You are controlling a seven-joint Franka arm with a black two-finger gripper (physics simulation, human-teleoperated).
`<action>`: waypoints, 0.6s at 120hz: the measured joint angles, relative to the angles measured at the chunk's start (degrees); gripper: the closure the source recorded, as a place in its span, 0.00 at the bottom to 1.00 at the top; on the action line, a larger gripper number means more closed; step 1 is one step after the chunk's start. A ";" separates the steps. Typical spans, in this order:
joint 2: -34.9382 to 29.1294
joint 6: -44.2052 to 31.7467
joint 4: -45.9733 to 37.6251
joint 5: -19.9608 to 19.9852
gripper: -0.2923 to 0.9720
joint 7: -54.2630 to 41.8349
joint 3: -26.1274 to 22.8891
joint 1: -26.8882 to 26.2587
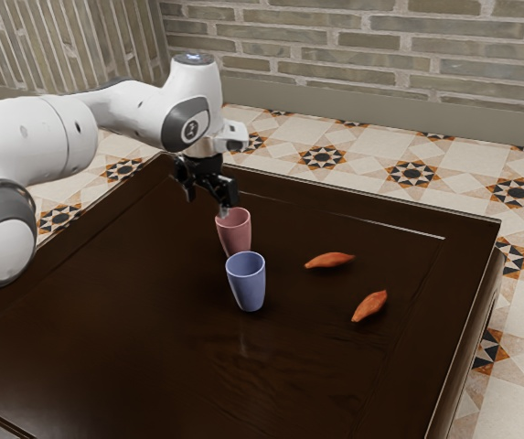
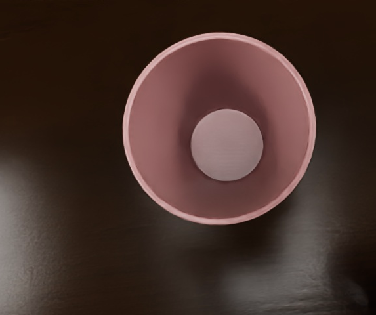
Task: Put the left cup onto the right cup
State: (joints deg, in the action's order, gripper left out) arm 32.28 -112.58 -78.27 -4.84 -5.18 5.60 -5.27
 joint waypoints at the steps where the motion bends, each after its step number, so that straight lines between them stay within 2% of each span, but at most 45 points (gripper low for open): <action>1: 0.28 -0.18 0.19 0.08 0.23 -0.02 0.00 0.03; 19: 4.54 -2.91 3.69 2.69 0.23 -0.37 0.26 1.74; 72: 9.10 -9.19 6.07 7.22 0.23 -0.96 0.32 4.96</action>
State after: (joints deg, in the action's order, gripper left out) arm 41.38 -121.77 -72.21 2.38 -6.14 5.91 -0.31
